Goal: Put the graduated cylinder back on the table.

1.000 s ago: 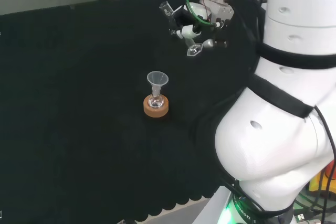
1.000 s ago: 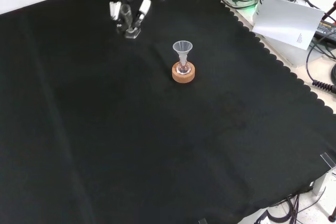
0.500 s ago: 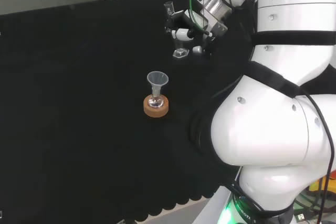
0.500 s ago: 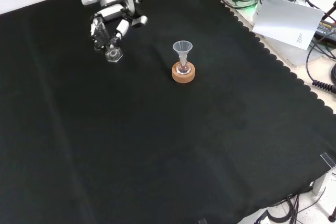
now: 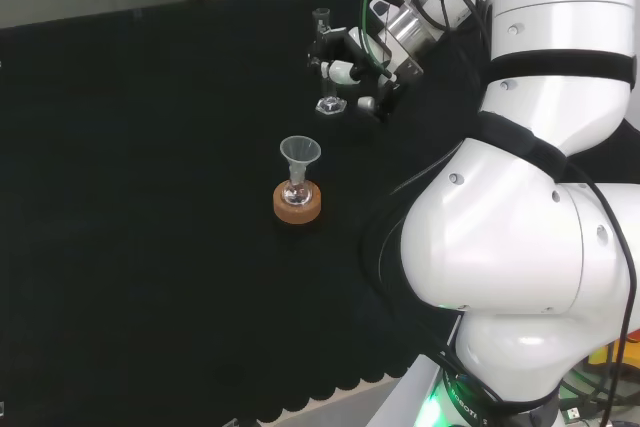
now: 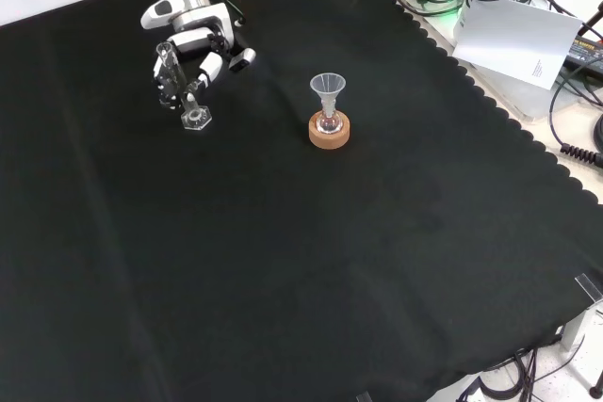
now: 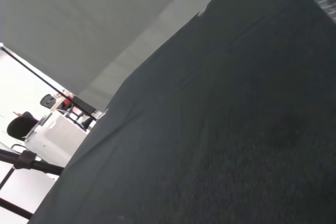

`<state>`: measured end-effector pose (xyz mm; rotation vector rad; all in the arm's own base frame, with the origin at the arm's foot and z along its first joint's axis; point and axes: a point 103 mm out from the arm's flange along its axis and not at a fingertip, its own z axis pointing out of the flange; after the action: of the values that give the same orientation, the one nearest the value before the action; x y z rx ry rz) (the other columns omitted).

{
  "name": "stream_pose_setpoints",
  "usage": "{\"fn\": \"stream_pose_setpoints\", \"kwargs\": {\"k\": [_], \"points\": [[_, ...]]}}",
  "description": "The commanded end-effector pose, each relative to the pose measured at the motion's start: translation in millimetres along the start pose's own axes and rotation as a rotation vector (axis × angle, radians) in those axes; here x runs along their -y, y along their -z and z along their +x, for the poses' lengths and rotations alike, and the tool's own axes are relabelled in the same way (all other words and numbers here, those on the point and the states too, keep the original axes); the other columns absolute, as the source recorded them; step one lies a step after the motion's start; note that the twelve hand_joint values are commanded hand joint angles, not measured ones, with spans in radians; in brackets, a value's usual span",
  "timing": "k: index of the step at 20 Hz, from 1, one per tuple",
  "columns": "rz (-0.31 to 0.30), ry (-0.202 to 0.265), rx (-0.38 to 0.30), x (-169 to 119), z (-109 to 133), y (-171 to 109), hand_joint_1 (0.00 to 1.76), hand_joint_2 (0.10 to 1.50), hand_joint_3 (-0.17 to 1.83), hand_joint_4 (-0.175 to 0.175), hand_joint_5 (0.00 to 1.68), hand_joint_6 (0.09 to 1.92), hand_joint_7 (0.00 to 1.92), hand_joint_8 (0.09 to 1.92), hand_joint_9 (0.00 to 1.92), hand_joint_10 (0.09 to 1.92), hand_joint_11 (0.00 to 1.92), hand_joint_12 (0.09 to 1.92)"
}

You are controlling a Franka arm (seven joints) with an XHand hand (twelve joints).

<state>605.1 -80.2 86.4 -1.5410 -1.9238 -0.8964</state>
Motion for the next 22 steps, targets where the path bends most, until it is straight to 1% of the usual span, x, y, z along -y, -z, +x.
{"fn": "stream_pose_setpoints", "kwargs": {"k": [1, 9, 15, 17, 20, 22], "points": [[-0.015, 0.024, -0.018, -5.8, -1.3, -7.1, 1.14, 1.23, -0.17, -0.175, 0.94, 1.11, 1.18, 0.24, 1.34, 0.09, 1.15, 0.78], [0.010, 0.039, -0.012, -8.6, -1.7, -17.9, 1.14, 1.23, -0.17, -0.175, 0.93, 1.12, 1.14, 0.24, 1.32, 0.09, 1.13, 0.78], [0.001, 0.027, -0.023, -7.5, -4.5, -21.6, 1.14, 1.24, -0.17, -0.175, 0.92, 1.14, 1.04, 0.39, 1.29, 0.09, 1.09, 0.83], [0.001, 0.026, -0.023, -6.2, -5.3, -21.8, 1.13, 1.24, -0.17, -0.175, 0.91, 1.14, 0.99, 0.47, 1.28, 0.09, 1.08, 0.85], [0.008, 0.029, -0.030, -4.5, -5.7, -21.9, 1.13, 1.25, -0.17, -0.175, 0.90, 1.15, 0.92, 0.53, 1.25, 0.09, 1.04, 0.87], [0.013, 0.031, -0.032, -3.5, -5.5, -22.3, 1.13, 1.23, -0.13, -0.175, 0.88, 1.17, 0.87, 0.57, 1.23, 0.09, 1.00, 0.91]]}}
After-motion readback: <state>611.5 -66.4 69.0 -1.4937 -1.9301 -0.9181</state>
